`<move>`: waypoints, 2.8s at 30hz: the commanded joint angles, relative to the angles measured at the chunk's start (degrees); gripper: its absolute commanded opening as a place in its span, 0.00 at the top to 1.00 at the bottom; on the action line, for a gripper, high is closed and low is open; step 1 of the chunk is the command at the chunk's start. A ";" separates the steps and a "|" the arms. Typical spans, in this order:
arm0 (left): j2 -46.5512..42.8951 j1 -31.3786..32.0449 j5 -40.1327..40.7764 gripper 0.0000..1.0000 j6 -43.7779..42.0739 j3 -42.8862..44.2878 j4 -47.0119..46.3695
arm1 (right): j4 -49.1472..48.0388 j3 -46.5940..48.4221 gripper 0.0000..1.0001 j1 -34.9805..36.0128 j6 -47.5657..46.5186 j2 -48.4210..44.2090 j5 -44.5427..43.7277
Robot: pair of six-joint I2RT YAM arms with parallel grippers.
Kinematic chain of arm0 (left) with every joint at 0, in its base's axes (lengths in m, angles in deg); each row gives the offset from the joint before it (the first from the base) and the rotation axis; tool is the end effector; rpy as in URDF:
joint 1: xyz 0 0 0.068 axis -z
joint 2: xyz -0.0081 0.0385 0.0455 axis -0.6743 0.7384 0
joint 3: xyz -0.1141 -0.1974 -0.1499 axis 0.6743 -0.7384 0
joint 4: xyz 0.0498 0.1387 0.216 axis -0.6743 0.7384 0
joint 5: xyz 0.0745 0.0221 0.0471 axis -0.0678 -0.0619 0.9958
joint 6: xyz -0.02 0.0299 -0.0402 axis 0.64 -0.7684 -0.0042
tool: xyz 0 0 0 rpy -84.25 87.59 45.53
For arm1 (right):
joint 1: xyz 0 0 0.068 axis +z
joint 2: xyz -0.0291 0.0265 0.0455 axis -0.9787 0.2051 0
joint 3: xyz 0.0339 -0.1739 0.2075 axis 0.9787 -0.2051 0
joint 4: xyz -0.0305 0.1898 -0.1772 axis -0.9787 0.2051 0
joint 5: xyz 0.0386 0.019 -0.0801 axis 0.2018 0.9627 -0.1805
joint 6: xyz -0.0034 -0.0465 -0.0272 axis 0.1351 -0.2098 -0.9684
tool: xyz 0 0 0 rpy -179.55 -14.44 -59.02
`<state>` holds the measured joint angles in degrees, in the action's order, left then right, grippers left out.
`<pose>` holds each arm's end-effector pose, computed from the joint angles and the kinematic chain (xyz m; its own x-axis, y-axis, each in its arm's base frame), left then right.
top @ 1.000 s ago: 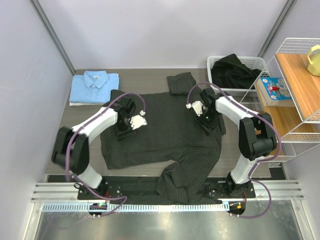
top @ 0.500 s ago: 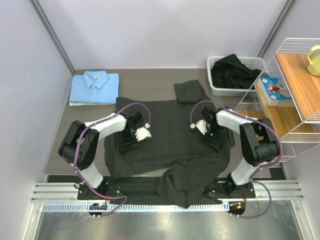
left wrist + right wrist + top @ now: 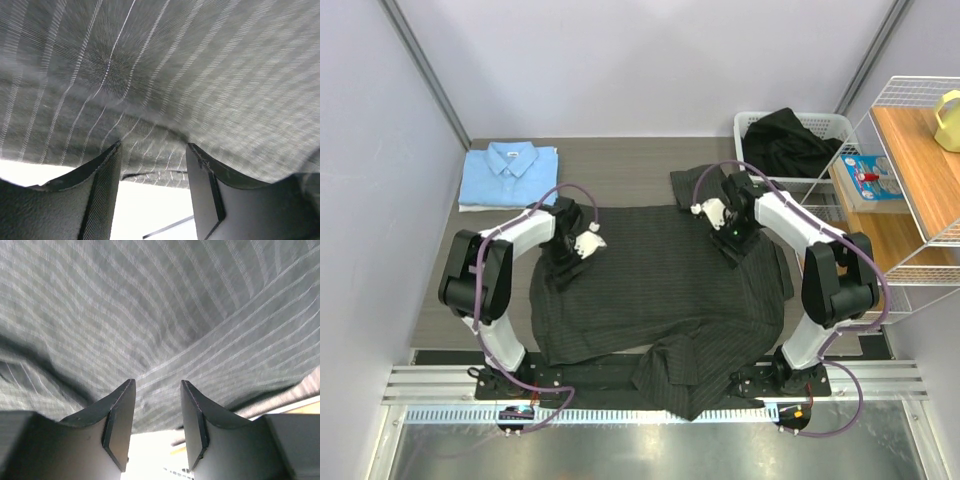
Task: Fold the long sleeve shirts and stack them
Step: Flatten the shirt out, then fold the shirt
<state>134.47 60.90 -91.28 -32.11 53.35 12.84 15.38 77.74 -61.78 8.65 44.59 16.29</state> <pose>0.2849 -0.0979 0.1688 -0.5946 0.8019 -0.0577 0.8040 0.5931 -0.0428 0.2969 0.0913 0.2172 -0.6340 -0.7553 -0.1661 -0.7679 0.6403 0.0190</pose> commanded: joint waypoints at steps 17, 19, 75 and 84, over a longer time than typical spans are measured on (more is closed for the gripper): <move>-8.37 -8.66 -15.34 0.25 -9.50 5.17 7.76 | -8.86 10.12 0.53 5.68 3.42 5.81 2.16; -10.56 -8.92 -17.63 0.23 -7.57 6.67 4.70 | -14.39 12.24 0.47 5.68 3.15 6.86 -0.81; 30.91 -19.03 -20.80 0.48 -37.79 48.52 5.83 | -37.08 42.31 0.99 3.04 -2.65 16.72 -14.99; 27.22 -19.03 -22.90 0.66 -40.43 45.62 8.20 | -36.99 42.57 0.99 3.04 -3.00 16.19 -15.25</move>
<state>165.96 42.06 -111.96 -69.97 100.25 18.30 -19.31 119.44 -59.01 5.20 65.64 2.00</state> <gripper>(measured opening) 0.378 0.036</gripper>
